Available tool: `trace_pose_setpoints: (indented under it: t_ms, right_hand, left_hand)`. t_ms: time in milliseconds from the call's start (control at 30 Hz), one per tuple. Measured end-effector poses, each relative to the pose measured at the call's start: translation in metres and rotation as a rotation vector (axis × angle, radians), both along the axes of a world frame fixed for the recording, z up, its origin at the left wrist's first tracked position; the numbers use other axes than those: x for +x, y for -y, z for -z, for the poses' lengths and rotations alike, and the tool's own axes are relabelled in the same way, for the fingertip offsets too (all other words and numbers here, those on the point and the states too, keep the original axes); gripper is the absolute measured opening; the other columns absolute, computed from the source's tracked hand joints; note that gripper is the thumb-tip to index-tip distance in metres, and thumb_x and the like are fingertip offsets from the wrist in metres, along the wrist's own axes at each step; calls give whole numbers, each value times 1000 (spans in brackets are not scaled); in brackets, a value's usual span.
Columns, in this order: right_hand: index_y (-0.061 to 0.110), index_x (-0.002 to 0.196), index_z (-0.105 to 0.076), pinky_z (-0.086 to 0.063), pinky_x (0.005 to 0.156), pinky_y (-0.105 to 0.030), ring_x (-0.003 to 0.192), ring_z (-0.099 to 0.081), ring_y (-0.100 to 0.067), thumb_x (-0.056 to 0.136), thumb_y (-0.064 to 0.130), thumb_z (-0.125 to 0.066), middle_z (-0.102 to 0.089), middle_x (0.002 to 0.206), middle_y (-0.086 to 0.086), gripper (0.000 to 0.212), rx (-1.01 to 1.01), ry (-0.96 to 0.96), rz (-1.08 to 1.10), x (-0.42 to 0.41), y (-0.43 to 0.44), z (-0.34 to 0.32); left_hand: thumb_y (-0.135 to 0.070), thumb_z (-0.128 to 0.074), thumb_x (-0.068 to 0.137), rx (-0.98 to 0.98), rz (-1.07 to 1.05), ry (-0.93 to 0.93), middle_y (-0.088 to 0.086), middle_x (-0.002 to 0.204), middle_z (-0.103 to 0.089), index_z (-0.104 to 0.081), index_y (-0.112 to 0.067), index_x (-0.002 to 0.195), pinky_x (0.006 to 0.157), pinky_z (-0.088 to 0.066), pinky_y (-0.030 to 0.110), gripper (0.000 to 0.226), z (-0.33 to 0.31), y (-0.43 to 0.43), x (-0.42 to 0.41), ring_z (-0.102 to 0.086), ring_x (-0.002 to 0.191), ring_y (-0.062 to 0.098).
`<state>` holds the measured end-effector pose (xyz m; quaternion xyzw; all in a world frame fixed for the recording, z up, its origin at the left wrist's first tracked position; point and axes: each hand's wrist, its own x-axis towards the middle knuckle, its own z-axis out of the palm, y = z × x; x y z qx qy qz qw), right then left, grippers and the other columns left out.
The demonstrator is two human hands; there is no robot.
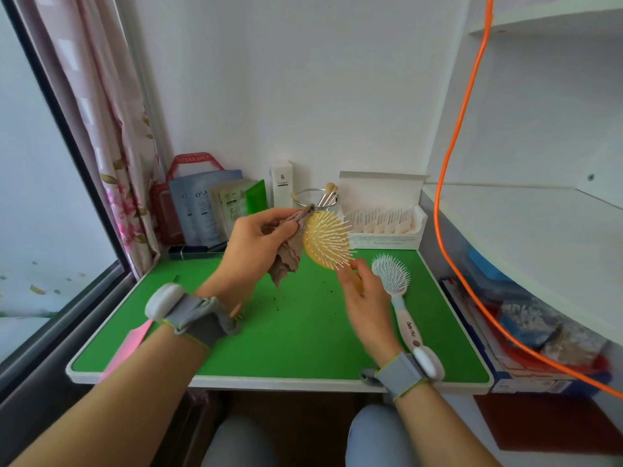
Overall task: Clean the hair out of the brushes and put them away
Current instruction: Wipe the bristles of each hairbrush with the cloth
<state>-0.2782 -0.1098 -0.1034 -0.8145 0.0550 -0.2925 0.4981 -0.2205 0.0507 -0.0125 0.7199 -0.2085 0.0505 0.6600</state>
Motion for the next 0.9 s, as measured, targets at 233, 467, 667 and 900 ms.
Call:
trace_pose_setpoints:
  t_ms: [233,467,667,900]
  right_hand:
    - [24,101,-60,-36,84,-40,82,-51,-22,95,47,-44,-52,72,12,28,-182,-49,30,0,14,-6]
    - [27,109,-62,-16,76,-31,96,-45,-16,94,49,-45,-55,87,18,31,-351,-72,40,1,28,-10]
    - [32,113,-60,-18,75,-32,98,-45,-13,89,59,-36,-59,99,17,44,-470,-119,37,-1,31,-2]
    - [32,112,-62,-17,72,-32,93,-43,-11,88,60,-36,-64,100,12,45,-577,-123,43,-1,31,2]
  left_hand:
    - [-14,-69,83,173,108,-36,0,93,-75,-72,-21,103,73,-57,21,21,-9,-14,14,-72,83,13]
    - [-15,-71,80,244,104,-56,2,91,-75,-73,-19,100,77,-58,27,20,-9,-12,23,-72,81,16]
    - [-18,-73,80,431,125,24,-16,74,-73,-75,-30,88,59,-52,10,15,-11,-9,30,-69,68,1]
    - [-20,-72,81,743,159,173,-19,76,-69,-75,-28,97,64,-46,7,18,-18,-8,36,-62,67,-6]
